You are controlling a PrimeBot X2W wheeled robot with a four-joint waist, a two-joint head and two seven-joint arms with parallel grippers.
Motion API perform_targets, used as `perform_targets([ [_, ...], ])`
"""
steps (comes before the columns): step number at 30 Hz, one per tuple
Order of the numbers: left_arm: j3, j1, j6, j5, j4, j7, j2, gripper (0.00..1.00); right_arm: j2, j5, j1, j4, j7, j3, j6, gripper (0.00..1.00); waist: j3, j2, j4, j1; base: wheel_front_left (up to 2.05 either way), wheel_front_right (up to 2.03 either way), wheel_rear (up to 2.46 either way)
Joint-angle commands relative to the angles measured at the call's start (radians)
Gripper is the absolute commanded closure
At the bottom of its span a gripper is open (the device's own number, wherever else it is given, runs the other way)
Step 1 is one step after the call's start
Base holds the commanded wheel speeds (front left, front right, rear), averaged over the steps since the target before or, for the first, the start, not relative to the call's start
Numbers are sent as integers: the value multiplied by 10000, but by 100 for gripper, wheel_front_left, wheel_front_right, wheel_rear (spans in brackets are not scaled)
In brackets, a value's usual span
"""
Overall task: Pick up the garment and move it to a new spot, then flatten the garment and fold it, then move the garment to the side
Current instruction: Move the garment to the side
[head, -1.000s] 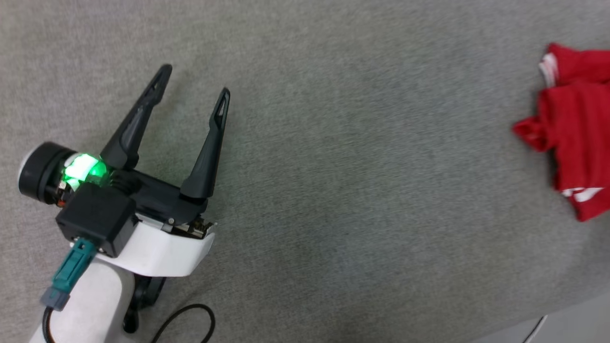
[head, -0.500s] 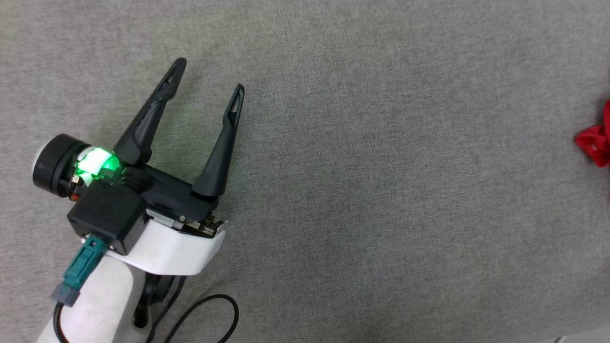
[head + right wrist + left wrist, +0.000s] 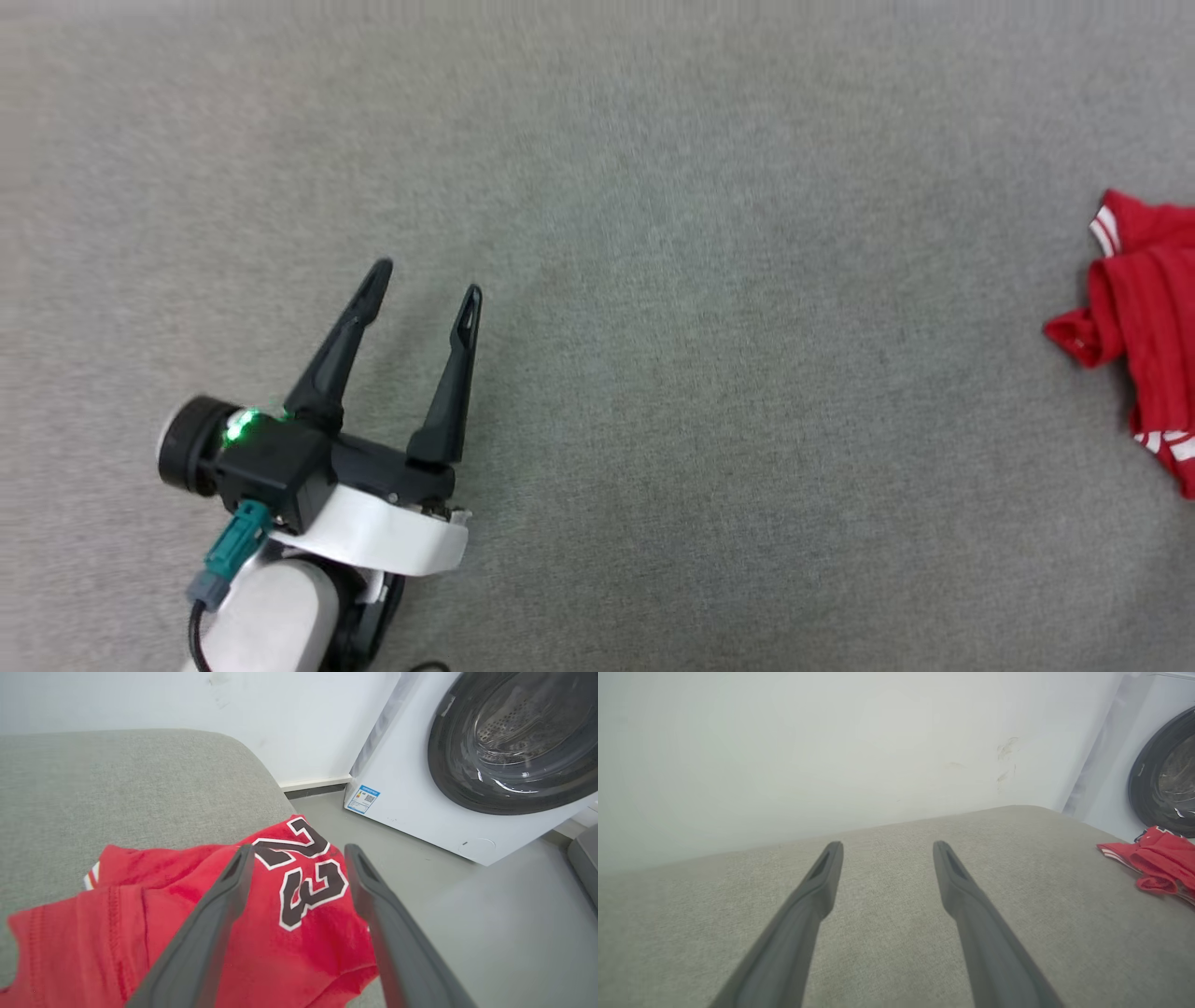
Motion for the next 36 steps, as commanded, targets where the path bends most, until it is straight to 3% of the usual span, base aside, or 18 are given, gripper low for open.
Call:
perform_targets([
  [1, -10, 122, 27, -36, 61, -59, -78, 0, 54, 59, 255, -77, -96, 80, -13, 0, -678, 0, 277, 2, 0, 0, 0],
  [9, -22, 854, 258, -325, 847, -163, -411, 0, 1016, 1040, 1941, -1300, -672, 1173, -12, 0, -1953, 0, 926, 2, 0, 0, 0],
  [19, 112, 1637, 572, -323, 1527, -260, -671, 0, 2246, 1517, 4241, -3972, -472, 2549, -13, 0, -3343, 0, 1886, 2, 0, 0, 0],
  [29, 570, 2193, 837, -427, 1885, -287, -513, 0, 2477, 1961, 5985, -6209, 226, 4077, -12, 0, -4224, 0, 2312, 2, 0, 0, 0],
  [36, 745, 2437, 809, -479, 2095, -294, -349, 0, 2484, 2095, 6876, -7115, 548, 4292, -12, 0, -4513, 0, 2292, 2, 0, 0, 0],
])
